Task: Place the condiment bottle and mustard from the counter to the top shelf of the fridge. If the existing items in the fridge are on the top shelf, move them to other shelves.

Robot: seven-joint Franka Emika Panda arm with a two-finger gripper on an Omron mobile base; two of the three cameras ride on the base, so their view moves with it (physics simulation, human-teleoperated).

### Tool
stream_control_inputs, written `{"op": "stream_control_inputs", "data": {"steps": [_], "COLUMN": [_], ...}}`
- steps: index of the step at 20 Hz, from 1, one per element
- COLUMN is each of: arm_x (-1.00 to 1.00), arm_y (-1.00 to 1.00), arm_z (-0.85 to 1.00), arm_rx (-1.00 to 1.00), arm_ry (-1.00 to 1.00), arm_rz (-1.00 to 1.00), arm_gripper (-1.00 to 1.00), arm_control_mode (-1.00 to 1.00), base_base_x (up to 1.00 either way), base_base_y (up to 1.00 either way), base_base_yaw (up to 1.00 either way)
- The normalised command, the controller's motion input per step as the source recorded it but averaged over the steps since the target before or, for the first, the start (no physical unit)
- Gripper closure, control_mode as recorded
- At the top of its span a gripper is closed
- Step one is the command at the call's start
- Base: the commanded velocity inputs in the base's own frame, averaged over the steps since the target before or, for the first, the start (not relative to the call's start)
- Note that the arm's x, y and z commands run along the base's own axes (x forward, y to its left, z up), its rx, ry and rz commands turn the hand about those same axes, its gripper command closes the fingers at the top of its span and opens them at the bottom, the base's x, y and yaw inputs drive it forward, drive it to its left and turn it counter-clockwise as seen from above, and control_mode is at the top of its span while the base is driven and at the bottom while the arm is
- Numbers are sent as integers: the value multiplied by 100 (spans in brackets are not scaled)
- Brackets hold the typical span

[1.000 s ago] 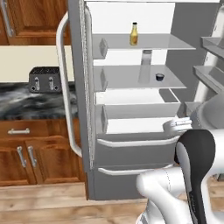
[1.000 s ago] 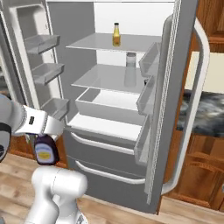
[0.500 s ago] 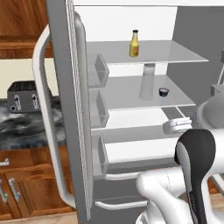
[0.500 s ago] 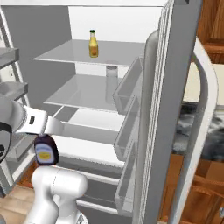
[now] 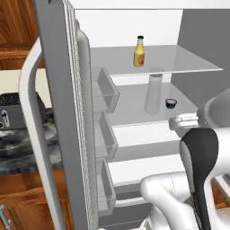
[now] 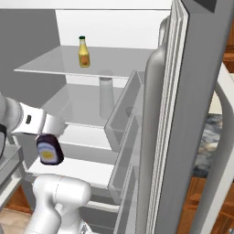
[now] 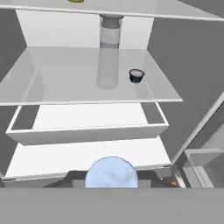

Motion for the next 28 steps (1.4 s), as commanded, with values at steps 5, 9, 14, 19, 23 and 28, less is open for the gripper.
{"op": "stream_control_inputs", "data": {"steps": [5, 9, 14, 19, 23, 28], "arm_x": [0, 3, 50, 90, 86, 72], "arm_y": [-29, -16, -1, -5, -23, -26], "arm_z": [100, 100, 81, 30, 1, 0], "arm_rx": [-7, -3, 0, 0, -4, -3], "arm_ry": [-34, -37, -25, -21, -15, -10], "arm_rz": [-13, -5, 0, 5, 0, 0], "arm_gripper": [100, 100, 100, 100, 100, 100], "arm_control_mode": [-100, -100, -100, -100, -100, -100], "base_base_x": [0, 0, 0, 0, 0, 0], "base_base_y": [0, 0, 0, 0, 0, 0], "base_base_yaw": [0, 0, 0, 0, 0, 0]}}
